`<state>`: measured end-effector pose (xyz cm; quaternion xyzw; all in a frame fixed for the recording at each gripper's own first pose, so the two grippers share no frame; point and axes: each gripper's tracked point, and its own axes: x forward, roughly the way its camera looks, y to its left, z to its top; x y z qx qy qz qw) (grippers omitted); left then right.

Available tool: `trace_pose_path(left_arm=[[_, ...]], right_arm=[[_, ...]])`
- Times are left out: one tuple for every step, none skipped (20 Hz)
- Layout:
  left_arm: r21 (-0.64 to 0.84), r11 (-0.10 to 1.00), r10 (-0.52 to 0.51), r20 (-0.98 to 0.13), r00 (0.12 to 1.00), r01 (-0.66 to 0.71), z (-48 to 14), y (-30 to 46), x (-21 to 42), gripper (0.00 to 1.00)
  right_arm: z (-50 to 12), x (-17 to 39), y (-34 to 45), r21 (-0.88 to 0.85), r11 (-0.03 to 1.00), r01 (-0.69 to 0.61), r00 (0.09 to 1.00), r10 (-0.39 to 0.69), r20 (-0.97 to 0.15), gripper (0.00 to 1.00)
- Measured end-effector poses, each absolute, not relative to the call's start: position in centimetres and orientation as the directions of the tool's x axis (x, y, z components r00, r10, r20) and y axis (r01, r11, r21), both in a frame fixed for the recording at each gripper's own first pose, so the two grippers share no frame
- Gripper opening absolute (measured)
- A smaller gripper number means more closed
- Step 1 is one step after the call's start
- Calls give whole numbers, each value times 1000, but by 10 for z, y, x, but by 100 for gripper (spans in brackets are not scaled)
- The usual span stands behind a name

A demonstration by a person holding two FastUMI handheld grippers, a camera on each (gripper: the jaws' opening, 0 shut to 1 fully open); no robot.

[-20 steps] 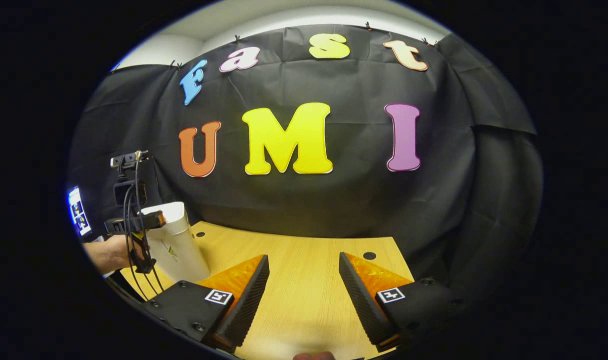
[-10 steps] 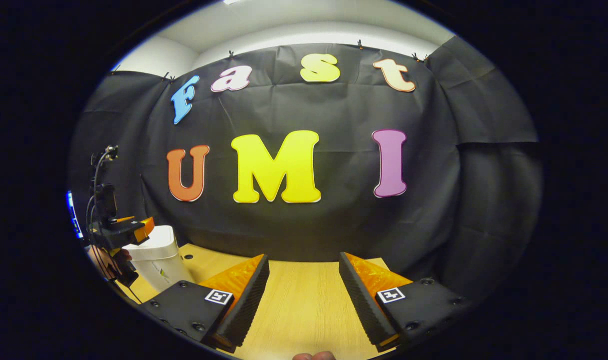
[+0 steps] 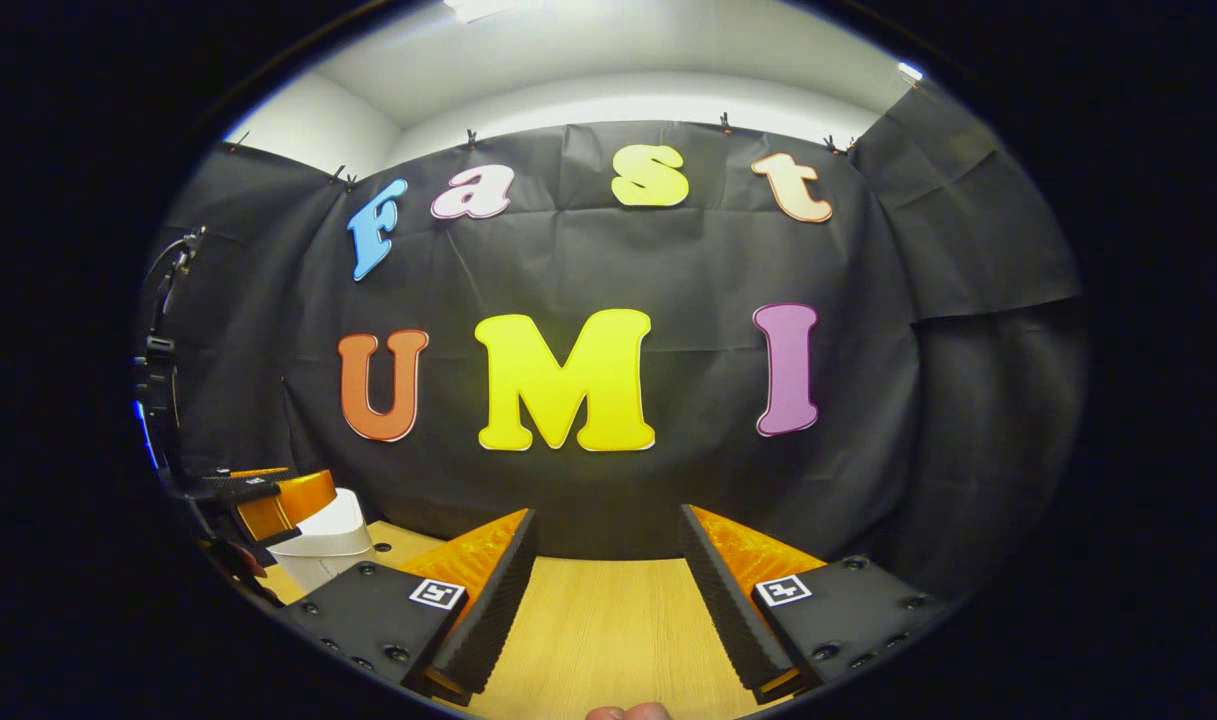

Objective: Press the lid of the desktop garbage bin to open it, pick up the crumpled paper on the desktop and throw it into the bin, then pick up the pop can on the desktop and drop it into the bin, and finally close the garbage bin lid.

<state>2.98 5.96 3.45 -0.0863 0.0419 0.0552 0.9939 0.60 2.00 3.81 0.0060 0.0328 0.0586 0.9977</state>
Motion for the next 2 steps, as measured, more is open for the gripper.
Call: trace_pose_path(left_arm=[[-148,982,104,-80,991,-115,39,58,26,89],[-134,985,104,-66,992,-112,43,57,22,89]], right_arm=[[38,4,23,12,993,-118,991,118,-60,89],[40,2,25,10,993,-117,992,117,-54,89]])
